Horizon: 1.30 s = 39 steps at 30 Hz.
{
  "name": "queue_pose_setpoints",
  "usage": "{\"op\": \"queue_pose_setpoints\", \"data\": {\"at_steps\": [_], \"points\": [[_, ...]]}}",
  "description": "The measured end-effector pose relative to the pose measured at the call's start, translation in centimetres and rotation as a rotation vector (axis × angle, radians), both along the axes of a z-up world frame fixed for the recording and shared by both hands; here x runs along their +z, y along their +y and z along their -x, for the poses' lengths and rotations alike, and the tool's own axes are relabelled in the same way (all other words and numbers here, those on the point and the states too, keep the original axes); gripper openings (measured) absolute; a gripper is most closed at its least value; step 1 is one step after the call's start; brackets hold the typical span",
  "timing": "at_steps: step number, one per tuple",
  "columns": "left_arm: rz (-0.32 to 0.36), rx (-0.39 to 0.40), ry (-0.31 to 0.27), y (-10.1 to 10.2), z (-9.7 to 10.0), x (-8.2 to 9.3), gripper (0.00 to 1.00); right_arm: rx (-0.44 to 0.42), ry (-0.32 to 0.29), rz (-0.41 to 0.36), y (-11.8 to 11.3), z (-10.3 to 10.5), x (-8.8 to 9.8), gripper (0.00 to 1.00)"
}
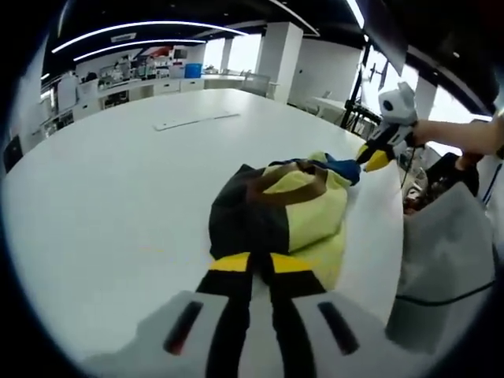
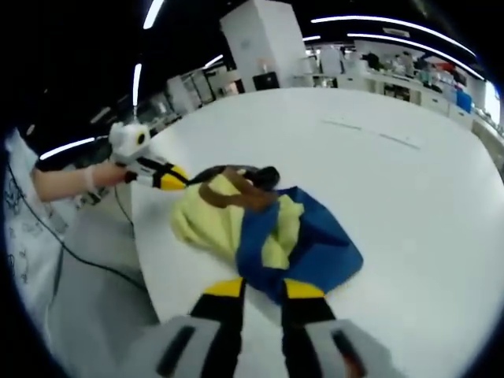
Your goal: Fold the garment on the visible template until the final outline fits inside the template.
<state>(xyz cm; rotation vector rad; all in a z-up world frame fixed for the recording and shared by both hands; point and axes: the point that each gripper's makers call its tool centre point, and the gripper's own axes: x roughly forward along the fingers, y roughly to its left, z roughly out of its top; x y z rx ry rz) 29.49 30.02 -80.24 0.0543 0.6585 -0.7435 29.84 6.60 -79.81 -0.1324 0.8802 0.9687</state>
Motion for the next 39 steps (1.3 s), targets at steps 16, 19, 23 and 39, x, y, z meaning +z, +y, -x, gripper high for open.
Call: {"op": "queue_pose_setpoints", "data": {"at_steps": [16, 19, 23, 39], "points": [[0.025, 0.033, -0.002, 0.7, -0.4, 0.9, 0.0, -0.075, -0.048, -0.05, -1.1, -0.6, 2.6, 0.0], [0.022, 0.031, -0.025, 1.1, -0.7, 1.9, 0.0, -0.106, -0.076, -0.065, -1.9, -1.0, 3.7, 0.0], [0.034, 0.049, -0.046, 1.6, -1.3, 3.6, 0.0, -0.136, -0.117, -0.078, -2.4, -1.4, 5.0, 0.0], [0.109, 0.12, -0.187, 3.8, -3.6, 11.1, 0.0, -0.202, -0.287, -0.174, -2.9, -3.4, 12.4, 0.0]]}}
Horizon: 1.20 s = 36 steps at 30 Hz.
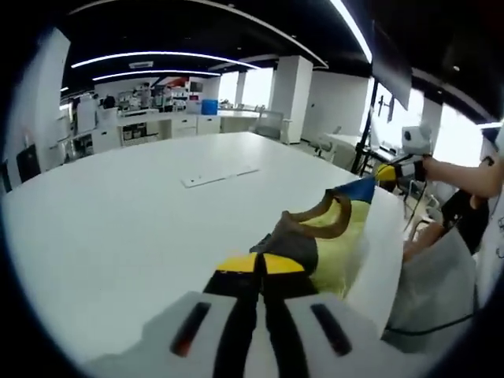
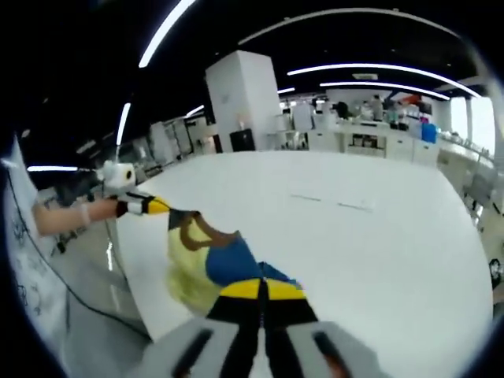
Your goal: Fold the garment on the visible template until the final outline fits inside the template.
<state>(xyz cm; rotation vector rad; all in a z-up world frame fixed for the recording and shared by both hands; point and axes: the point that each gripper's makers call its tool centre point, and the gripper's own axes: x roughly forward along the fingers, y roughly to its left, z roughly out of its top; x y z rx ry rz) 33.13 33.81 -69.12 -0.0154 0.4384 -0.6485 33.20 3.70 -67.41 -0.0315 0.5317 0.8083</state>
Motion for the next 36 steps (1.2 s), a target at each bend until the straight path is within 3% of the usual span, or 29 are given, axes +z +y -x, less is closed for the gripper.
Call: {"op": "queue_pose_setpoints", "data": {"at_steps": [6, 14, 24, 26, 28, 31, 33, 36], "points": [[0.018, 0.011, -0.097, 0.2, 0.0, 4.6, 0.0, -0.001, -0.097, -0.049, 0.7, 0.4, 4.2, 0.0], [0.085, 0.049, -0.275, 1.7, -0.7, 13.4, 0.0, 0.02, -0.234, -0.113, 2.0, 1.5, 10.9, 0.0], [0.136, 0.06, -0.438, 2.1, -0.8, 21.2, 0.0, 0.046, -0.401, -0.249, 2.8, 1.3, 19.7, 0.0], [0.114, 0.065, -0.432, 2.2, -1.6, 20.7, 0.0, 0.045, -0.408, -0.246, 2.7, 0.6, 19.9, 0.0], [0.106, 0.065, -0.383, 2.1, -2.7, 18.6, 0.0, 0.042, -0.397, -0.242, 2.7, -0.6, 19.0, 0.0], [0.112, 0.081, -0.268, 2.3, -4.5, 13.6, 0.0, 0.009, -0.31, -0.189, 2.3, -3.2, 14.5, 0.0], [0.091, 0.095, -0.216, 2.7, -5.8, 10.5, 0.0, -0.009, -0.238, -0.195, 2.3, -4.6, 11.7, 0.0], [0.121, 0.096, -0.157, 1.5, -6.4, 7.9, 0.0, -0.034, -0.16, -0.166, 2.2, -6.9, 7.7, 0.0]]}}
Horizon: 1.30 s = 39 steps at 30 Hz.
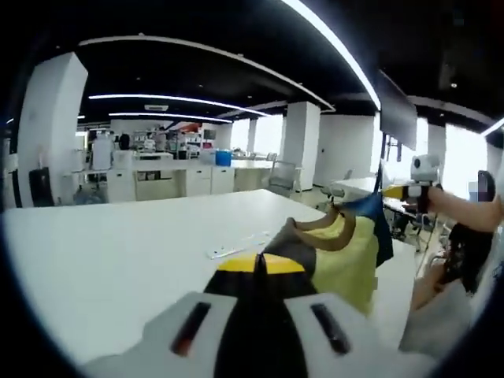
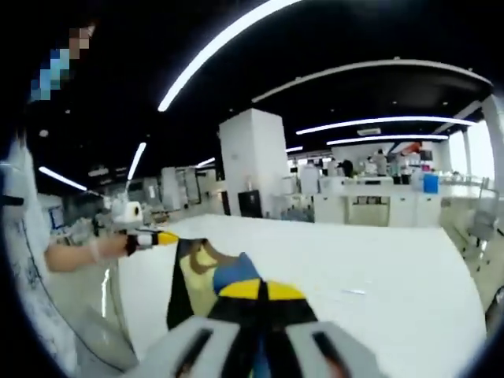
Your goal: Fold the garment on the visible template until the final outline fits inside the template.
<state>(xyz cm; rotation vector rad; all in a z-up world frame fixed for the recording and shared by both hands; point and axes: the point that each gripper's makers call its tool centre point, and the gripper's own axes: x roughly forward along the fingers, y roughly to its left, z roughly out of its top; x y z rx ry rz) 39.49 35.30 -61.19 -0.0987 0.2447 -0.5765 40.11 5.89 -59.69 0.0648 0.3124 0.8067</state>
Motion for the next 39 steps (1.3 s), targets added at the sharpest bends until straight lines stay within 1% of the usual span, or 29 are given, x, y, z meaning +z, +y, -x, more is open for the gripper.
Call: {"op": "queue_pose_setpoints", "data": {"at_steps": [1, 2, 3, 5, 6, 7, 8, 9, 10, 13, 14, 15, 16, 17, 19, 20, 21, 23, 24, 25, 26, 27, 28, 30, 31, 34, 35, 39], "points": [[-0.017, 0.007, 0.018, 0.0, -0.9, -1.5, 0.0, 0.006, 0.013, 0.011, 0.4, -0.3, -0.9, 0.0], [-0.017, 0.013, 0.045, 0.2, -1.4, -2.4, 0.0, 0.006, 0.018, 0.017, 0.5, -0.9, -1.7, 0.0], [-0.031, 0.011, 0.044, 0.2, -2.3, -3.4, 0.0, 0.001, 0.039, 0.034, 0.7, -2.0, -2.8, 0.0], [-0.033, 0.016, 0.069, 0.5, -3.5, -4.7, 0.0, 0.009, 0.06, 0.044, 1.1, -3.0, -4.1, 0.0], [-0.041, 0.018, 0.076, 0.7, -4.8, -5.4, 0.0, 0.006, 0.069, 0.06, 1.3, -4.1, -5.1, 0.0], [-0.045, 0.017, 0.09, 0.7, -5.4, -6.0, 0.0, 0.008, 0.077, 0.064, 1.4, -4.9, -5.7, 0.0], [-0.054, 0.02, 0.1, 0.1, -6.0, -6.7, 0.0, 0.004, 0.091, 0.07, 1.5, -6.0, -6.5, 0.0], [-0.06, 0.02, 0.11, 0.1, -6.6, -7.3, 0.0, 0.001, 0.096, 0.068, 1.6, -6.7, -6.9, 0.0], [-0.062, 0.024, 0.116, 0.8, -8.2, -8.1, 0.0, -0.001, 0.116, 0.059, 1.7, -7.8, -7.7, 0.0], [-0.069, 0.038, 0.133, 1.0, -10.3, -9.9, 0.0, -0.015, 0.143, 0.05, 1.7, -10.3, -9.3, 0.0], [-0.066, 0.044, 0.14, 0.8, -10.7, -10.3, 0.0, -0.025, 0.157, 0.054, 1.4, -11.5, -10.3, 0.0], [-0.067, 0.056, 0.151, 1.0, -11.6, -11.2, 0.0, -0.028, 0.167, 0.056, 1.1, -12.4, -10.9, 0.0], [-0.066, 0.058, 0.155, 1.3, -12.1, -11.5, 0.0, -0.03, 0.172, 0.056, 1.1, -12.6, -11.2, 0.0], [-0.063, 0.066, 0.164, 1.6, -13.2, -12.4, 0.0, -0.041, 0.197, 0.049, 1.1, -13.2, -12.1, 0.0], [-0.07, 0.075, 0.19, 1.6, -14.2, -14.1, 0.0, -0.044, 0.221, 0.05, 0.9, -14.5, -13.7, 0.0], [-0.076, 0.078, 0.197, 1.6, -14.6, -14.7, 0.0, -0.046, 0.229, 0.064, 0.8, -15.0, -14.4, 0.0], [-0.091, 0.079, 0.217, 1.7, -15.2, -15.8, 0.0, -0.046, 0.241, 0.079, 0.8, -15.6, -15.4, 0.0], [-0.096, 0.087, 0.236, 1.9, -16.5, -17.4, 0.0, -0.048, 0.261, 0.095, 0.8, -16.1, -16.8, 0.0], [-0.101, 0.088, 0.243, 1.8, -16.7, -17.8, 0.0, -0.047, 0.268, 0.103, 0.9, -16.3, -17.4, 0.0], [-0.103, 0.093, 0.248, 1.8, -17.0, -18.2, 0.0, -0.048, 0.279, 0.116, 0.9, -16.9, -18.4, 0.0], [-0.107, 0.094, 0.26, 1.2, -16.9, -18.8, 0.0, -0.049, 0.284, 0.118, 0.9, -17.2, -18.9, 0.0], [-0.113, 0.095, 0.264, 1.1, -17.1, -19.2, 0.0, -0.054, 0.295, 0.122, 0.8, -17.4, -19.5, 0.0], [-0.118, 0.099, 0.271, 0.6, -16.9, -19.5, 0.0, -0.059, 0.302, 0.127, 0.8, -17.6, -19.9, 0.0], [-0.123, 0.103, 0.285, 0.2, -17.1, -20.1, 0.0, -0.072, 0.314, 0.133, 0.6, -18.1, -20.8, 0.0], [-0.122, 0.105, 0.29, 0.2, -17.2, -20.3, 0.0, -0.075, 0.321, 0.133, 0.7, -17.9, -20.9, 0.0], [-0.137, 0.11, 0.296, 0.4, -17.5, -20.8, 0.0, -0.083, 0.334, 0.137, 0.6, -18.4, -21.8, 0.0], [-0.138, 0.109, 0.297, 0.4, -17.4, -20.9, 0.0, -0.086, 0.346, 0.142, 0.4, -18.8, -22.4, 0.0], [-0.147, 0.11, 0.305, 1.3, -18.2, -21.9, 0.0, -0.095, 0.367, 0.15, 0.3, -18.5, -23.2, 0.0]]}}
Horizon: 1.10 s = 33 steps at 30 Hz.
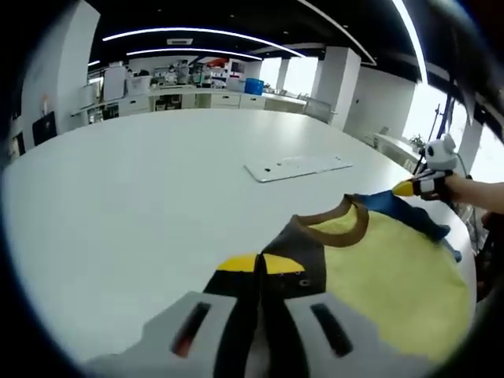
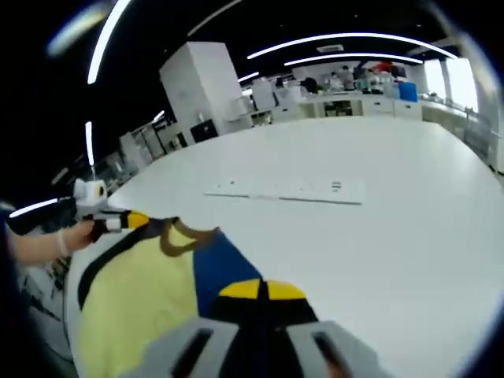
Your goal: Fold the garment on the visible template until the final outline fits inside the template.
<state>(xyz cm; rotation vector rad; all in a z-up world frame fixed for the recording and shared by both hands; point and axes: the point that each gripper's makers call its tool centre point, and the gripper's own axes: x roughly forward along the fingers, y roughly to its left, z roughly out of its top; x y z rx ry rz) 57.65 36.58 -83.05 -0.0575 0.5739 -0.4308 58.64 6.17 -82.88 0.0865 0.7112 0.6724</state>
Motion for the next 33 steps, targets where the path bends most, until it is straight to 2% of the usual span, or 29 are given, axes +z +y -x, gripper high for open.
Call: {"op": "queue_pose_setpoints", "data": {"at_steps": [3, 7, 10, 12, 13, 14, 16, 18, 20, 24, 28, 33], "points": [[-0.002, 0.0, 0.0, 0.4, -0.1, 0.0, 0.0, 0.005, 0.002, 0.009, 0.0, 0.1, -0.2, 0.0], [0.008, -0.003, -0.003, -0.1, 0.3, 0.3, 0.0, -0.006, 0.016, 0.0, 0.1, 0.3, -0.2, 0.0], [-0.025, -0.026, -0.03, -0.3, 0.2, 0.6, 0.0, -0.002, 0.015, -0.005, 0.2, 0.4, -0.1, 0.0], [-0.039, -0.04, -0.045, -0.2, 0.0, 0.9, 0.0, 0.028, -0.005, -0.017, 0.6, 0.7, 0.5, 0.0], [-0.041, -0.038, -0.057, -0.2, 0.2, 1.3, 0.0, 0.027, -0.009, -0.013, 0.6, 0.8, 0.7, 0.02], [-0.04, -0.041, -0.067, -0.2, 0.2, 1.6, 0.0, 0.036, -0.021, -0.018, 0.7, 0.8, 0.9, 0.09], [-0.037, -0.039, -0.074, -0.2, 0.2, 2.2, 0.07, 0.043, -0.017, -0.031, 1.0, 1.3, 1.2, 0.23], [-0.042, -0.049, -0.092, -0.6, 0.6, 2.9, 0.18, 0.068, -0.024, -0.02, 1.1, 1.7, 1.4, 0.27], [-0.054, -0.066, -0.109, -0.6, 0.5, 3.4, 0.24, 0.074, -0.02, -0.021, 1.2, 2.3, 1.6, 0.31], [-0.054, -0.104, -0.124, -1.4, 1.8, 4.6, 0.39, 0.093, -0.023, -0.015, 1.3, 3.4, 2.2, 0.54], [-0.055, -0.135, -0.112, -1.9, 2.8, 5.1, 0.6, 0.097, -0.041, 0.011, 0.5, 4.5, 2.9, 0.59], [-0.066, -0.183, -0.085, -2.2, 4.4, 5.2, 0.77, 0.072, -0.061, 0.015, -0.6, 5.4, 4.3, 0.72]]}}
